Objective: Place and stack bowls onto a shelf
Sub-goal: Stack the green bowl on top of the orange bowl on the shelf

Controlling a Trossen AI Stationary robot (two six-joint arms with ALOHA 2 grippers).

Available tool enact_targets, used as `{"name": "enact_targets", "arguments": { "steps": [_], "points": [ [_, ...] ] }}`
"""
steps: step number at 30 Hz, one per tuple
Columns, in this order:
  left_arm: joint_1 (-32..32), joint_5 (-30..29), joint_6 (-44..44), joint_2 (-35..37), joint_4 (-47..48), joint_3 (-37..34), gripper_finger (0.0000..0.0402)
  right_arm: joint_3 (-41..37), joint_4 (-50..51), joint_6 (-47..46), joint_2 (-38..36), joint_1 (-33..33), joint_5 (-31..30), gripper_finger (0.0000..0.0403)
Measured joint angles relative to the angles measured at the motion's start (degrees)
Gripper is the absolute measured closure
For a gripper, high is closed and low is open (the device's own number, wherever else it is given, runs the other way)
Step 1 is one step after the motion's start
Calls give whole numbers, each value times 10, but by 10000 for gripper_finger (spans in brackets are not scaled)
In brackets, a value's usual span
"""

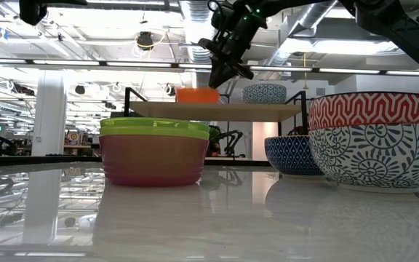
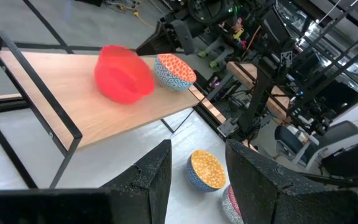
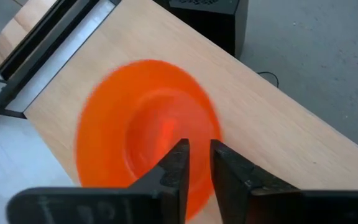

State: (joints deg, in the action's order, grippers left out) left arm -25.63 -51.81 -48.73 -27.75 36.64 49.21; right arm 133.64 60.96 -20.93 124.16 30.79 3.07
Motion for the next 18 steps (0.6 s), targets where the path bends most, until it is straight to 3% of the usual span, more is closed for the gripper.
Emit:
{"name": "enact_targets", "arguments": {
  "steps": [6, 10, 18],
  "points": [
    [0, 0, 0, 0, 0, 0, 266, 9, -6, 0, -3, 0, 15, 277],
    [0, 0, 9, 0, 0, 0, 266, 11, 0, 2, -43, -9, 39, 271],
    [0, 0, 11, 0, 2, 0, 266, 10, 60, 64, -73, -122, 42, 271]
  ]
}}
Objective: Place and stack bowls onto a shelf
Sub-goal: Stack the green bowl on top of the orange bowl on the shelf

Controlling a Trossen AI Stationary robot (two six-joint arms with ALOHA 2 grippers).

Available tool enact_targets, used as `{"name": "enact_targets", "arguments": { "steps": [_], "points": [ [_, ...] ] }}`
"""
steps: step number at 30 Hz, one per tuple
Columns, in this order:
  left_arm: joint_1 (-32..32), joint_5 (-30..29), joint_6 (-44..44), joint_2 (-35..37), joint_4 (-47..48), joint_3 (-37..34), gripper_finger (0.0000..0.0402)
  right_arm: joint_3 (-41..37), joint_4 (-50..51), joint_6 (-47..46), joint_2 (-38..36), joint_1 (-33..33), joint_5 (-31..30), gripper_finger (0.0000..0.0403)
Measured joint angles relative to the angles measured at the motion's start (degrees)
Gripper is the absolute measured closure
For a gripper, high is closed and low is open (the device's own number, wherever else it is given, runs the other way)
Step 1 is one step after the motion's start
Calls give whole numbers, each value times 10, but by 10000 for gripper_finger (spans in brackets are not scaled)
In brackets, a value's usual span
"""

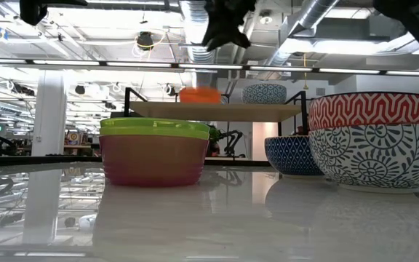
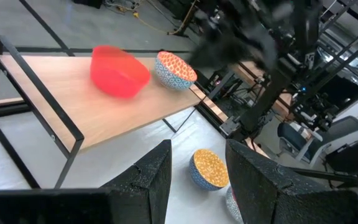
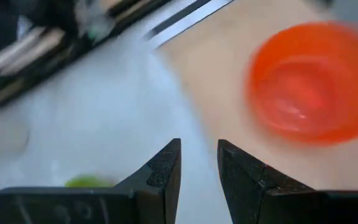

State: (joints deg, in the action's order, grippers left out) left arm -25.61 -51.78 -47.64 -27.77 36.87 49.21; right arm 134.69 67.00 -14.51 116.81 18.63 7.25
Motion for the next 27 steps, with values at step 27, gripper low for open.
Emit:
{"name": "enact_targets", "arguments": {
  "steps": [27],
  "points": [
    [0, 17, -11, 0, 18, 0, 266, 0, 24, 210, 179, -227, 5, 271]
  ]
}}
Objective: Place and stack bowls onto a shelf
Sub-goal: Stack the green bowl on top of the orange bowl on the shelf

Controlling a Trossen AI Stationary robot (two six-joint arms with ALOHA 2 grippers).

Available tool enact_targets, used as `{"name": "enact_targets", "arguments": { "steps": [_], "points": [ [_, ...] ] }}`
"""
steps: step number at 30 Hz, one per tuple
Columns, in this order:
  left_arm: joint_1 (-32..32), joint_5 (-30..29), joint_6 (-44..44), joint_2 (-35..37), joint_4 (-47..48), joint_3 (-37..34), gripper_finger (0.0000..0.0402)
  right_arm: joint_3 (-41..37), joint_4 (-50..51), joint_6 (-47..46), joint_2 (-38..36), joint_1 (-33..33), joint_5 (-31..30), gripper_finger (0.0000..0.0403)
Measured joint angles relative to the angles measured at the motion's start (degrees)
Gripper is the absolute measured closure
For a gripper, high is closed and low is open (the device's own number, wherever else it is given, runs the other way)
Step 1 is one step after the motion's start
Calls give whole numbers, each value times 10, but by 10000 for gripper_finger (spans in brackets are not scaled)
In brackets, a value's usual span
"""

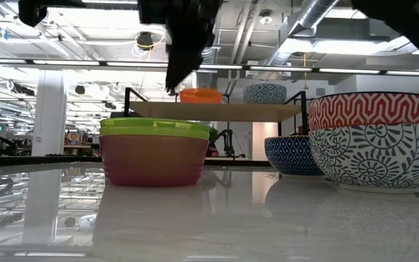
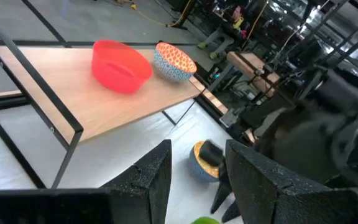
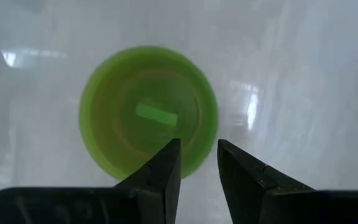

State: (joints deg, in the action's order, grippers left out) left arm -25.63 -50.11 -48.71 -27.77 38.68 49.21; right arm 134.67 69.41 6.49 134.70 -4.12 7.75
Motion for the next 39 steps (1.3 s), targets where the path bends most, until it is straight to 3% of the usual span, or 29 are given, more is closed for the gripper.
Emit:
{"name": "enact_targets", "arguments": {
  "steps": [9, 39],
  "points": [
    [0, 0, -3, 0, 1, 0, 266, 0, -8, 22, 53, -3, -1, 271],
    [0, -2, 0, 0, 7, 0, 266, -1, -27, 20, 53, 11, -20, 290]
  ]
}}
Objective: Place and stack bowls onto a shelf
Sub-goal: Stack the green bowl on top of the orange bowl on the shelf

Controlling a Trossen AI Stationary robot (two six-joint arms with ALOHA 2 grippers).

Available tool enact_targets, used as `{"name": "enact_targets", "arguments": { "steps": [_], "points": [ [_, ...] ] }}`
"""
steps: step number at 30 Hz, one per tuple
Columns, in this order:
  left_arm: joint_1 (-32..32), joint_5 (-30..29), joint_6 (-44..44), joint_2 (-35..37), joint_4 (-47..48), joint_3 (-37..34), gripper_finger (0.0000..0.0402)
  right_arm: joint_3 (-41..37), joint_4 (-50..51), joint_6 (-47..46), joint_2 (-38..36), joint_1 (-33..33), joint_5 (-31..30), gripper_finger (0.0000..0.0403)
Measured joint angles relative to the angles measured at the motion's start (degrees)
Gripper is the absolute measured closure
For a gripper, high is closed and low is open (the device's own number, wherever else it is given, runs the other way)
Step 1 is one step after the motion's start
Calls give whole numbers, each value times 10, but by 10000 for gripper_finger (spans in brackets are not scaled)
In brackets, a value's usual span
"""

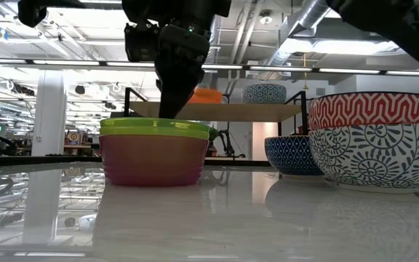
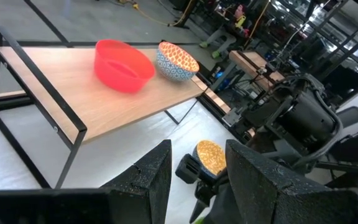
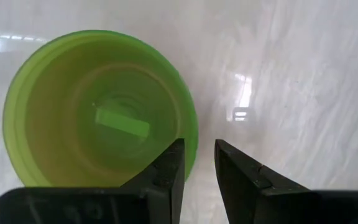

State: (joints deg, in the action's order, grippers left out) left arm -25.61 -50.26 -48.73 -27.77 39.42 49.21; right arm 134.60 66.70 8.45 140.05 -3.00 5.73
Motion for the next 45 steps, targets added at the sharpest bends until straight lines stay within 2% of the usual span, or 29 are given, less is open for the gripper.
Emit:
{"name": "enact_targets", "arguments": {
  "steps": [10, 20, 29, 34, 45],
  "points": [
    [0, 0, 0, 0, 3, 0, 266, -47, -14, 0, 0, -3, 2, 290],
    [0, 0, 0, 0, 3, 0, 266, -47, -12, -7, 0, -2, 0, 313],
    [0, -1, 0, 0, 3, 0, 266, -47, -10, -9, -4, -2, -2, 314],
    [0, -1, 0, 0, 3, 0, 266, -47, -9, -9, -12, -2, -29, 315],
    [0, -1, 0, 0, 8, 0, 266, -46, -11, -11, -17, -2, -29, 315]
  ]
}}
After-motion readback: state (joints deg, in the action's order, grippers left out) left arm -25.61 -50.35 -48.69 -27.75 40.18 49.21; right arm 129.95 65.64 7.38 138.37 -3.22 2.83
